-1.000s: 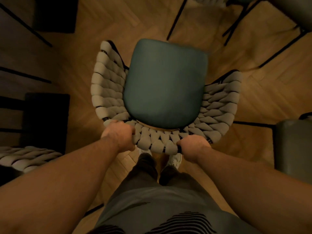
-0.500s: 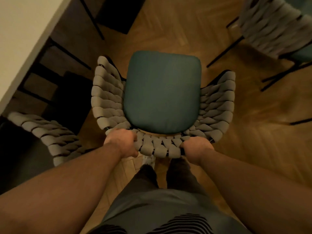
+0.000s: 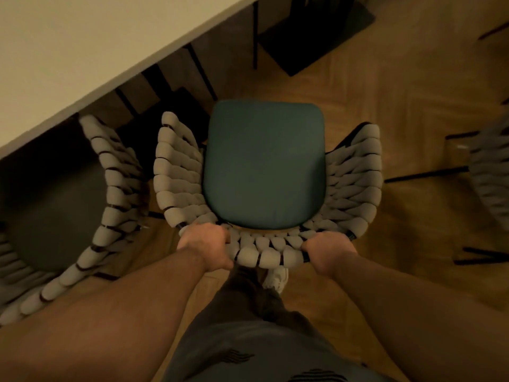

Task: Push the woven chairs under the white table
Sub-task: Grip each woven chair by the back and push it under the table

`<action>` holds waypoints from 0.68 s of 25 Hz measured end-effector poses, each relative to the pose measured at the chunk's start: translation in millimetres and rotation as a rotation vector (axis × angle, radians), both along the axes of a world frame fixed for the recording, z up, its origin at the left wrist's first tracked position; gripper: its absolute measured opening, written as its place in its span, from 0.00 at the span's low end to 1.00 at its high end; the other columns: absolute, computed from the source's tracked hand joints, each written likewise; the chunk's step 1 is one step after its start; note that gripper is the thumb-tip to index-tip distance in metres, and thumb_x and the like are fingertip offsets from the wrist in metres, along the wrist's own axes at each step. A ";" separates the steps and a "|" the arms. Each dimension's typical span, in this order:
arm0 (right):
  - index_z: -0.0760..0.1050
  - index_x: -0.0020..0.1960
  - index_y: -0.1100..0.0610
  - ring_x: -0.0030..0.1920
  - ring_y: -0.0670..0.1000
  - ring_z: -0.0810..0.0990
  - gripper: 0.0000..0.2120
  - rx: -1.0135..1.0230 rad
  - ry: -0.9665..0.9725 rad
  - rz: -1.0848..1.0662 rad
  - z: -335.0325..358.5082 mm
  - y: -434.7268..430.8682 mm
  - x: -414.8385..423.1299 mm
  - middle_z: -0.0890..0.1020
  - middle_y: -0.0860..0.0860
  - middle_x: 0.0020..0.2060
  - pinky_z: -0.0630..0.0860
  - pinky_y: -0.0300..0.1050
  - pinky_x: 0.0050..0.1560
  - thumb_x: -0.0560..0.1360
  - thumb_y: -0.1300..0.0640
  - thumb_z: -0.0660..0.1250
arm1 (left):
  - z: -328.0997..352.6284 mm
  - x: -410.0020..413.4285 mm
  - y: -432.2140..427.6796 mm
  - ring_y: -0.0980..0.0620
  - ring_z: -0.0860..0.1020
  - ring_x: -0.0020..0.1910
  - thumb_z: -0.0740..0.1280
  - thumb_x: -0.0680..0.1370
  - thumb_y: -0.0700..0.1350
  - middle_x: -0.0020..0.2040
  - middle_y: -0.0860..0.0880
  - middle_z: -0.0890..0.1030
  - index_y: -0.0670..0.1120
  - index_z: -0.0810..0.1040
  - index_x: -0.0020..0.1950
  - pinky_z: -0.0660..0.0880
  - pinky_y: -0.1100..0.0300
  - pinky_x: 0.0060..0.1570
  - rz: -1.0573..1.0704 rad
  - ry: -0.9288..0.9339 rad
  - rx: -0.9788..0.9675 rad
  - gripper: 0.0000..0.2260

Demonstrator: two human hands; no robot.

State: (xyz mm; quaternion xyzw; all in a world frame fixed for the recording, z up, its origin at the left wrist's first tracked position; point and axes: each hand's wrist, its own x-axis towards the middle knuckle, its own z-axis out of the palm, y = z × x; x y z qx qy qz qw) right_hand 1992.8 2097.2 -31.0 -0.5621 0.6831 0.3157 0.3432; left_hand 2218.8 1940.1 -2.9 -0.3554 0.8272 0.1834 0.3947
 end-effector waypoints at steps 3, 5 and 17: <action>0.78 0.65 0.46 0.57 0.56 0.80 0.17 0.018 0.014 0.076 -1.9 -30.6 -9.9 0.80 0.50 0.56 0.80 0.59 0.56 0.79 0.60 0.61 | -1.7 1.9 -15.0 0.49 0.78 0.50 0.71 0.68 0.64 0.49 0.54 0.81 0.57 0.81 0.61 0.77 0.53 0.47 0.043 0.012 -0.019 0.24; 0.78 0.63 0.45 0.56 0.55 0.80 0.17 0.004 0.002 0.095 -3.8 -52.5 -16.0 0.80 0.49 0.54 0.80 0.58 0.57 0.80 0.59 0.61 | 0.6 2.8 -25.4 0.49 0.77 0.47 0.71 0.69 0.64 0.46 0.54 0.80 0.55 0.81 0.56 0.74 0.54 0.42 0.103 0.016 -0.006 0.20; 0.77 0.65 0.46 0.58 0.53 0.81 0.16 0.055 0.007 0.362 -4.4 -106.9 -142.2 0.82 0.49 0.58 0.77 0.51 0.59 0.82 0.60 0.59 | -19.0 -102.1 -32.8 0.51 0.80 0.48 0.74 0.69 0.65 0.50 0.53 0.82 0.55 0.82 0.59 0.80 0.53 0.46 0.283 0.010 0.144 0.23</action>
